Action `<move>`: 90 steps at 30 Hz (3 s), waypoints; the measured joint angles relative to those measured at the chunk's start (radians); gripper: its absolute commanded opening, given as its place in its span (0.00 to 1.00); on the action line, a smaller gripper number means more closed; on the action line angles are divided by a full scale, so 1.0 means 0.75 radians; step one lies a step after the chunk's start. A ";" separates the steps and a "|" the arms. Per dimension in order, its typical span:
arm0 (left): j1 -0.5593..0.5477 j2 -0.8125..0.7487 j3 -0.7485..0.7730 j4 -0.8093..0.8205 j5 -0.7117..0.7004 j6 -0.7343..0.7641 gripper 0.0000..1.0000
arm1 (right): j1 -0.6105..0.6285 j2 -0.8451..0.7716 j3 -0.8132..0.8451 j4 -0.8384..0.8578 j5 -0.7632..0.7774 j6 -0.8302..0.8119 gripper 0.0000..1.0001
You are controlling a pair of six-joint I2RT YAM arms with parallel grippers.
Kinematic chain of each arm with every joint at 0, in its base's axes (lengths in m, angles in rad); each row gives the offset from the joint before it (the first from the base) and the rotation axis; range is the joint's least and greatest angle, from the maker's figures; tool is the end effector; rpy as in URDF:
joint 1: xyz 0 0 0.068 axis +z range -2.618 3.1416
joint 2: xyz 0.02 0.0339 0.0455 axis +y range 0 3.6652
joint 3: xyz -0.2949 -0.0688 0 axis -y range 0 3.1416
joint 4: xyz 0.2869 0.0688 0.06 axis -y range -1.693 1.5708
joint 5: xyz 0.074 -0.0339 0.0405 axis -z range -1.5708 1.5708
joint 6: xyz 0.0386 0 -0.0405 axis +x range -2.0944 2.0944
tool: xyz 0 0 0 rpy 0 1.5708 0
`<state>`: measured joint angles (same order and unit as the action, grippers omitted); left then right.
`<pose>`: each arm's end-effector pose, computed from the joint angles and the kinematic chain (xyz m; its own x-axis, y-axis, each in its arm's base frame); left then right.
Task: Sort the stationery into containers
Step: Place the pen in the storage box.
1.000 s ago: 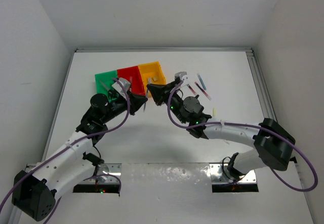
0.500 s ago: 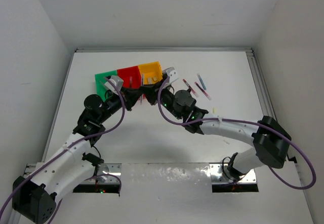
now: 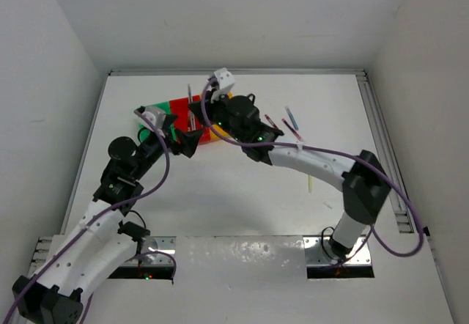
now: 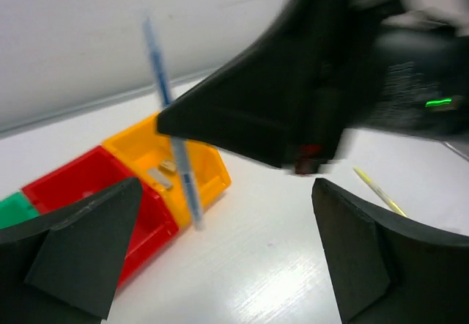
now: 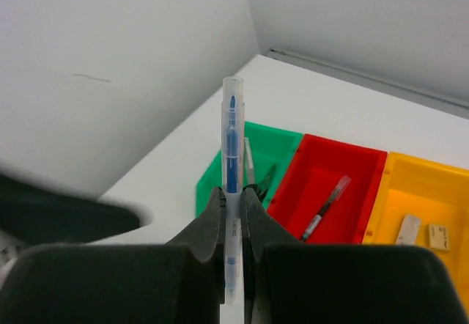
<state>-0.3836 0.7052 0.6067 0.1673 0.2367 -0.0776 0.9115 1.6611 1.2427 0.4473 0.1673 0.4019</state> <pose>0.1803 -0.0825 0.3438 0.0185 -0.0887 -0.9959 0.5840 0.8095 -0.0613 0.2778 0.3479 0.3487 -0.2487 0.3088 -0.9181 -0.6304 0.6680 0.3954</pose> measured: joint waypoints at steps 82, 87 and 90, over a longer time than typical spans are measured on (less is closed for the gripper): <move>0.191 -0.076 0.107 -0.526 -0.739 -0.052 1.00 | -0.139 1.176 0.883 -0.298 0.286 0.099 0.00; 0.191 -0.076 0.107 -0.527 -0.738 -0.050 1.00 | -0.139 1.127 0.807 -0.268 0.320 0.168 0.00; 0.192 -0.076 0.107 -0.525 -0.734 -0.051 1.00 | -0.139 1.087 0.793 -0.260 0.364 0.239 0.00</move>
<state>-0.2394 0.6479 0.6868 -0.2268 -0.3138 -0.1158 0.8074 2.4767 1.8378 0.2520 0.4404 0.5808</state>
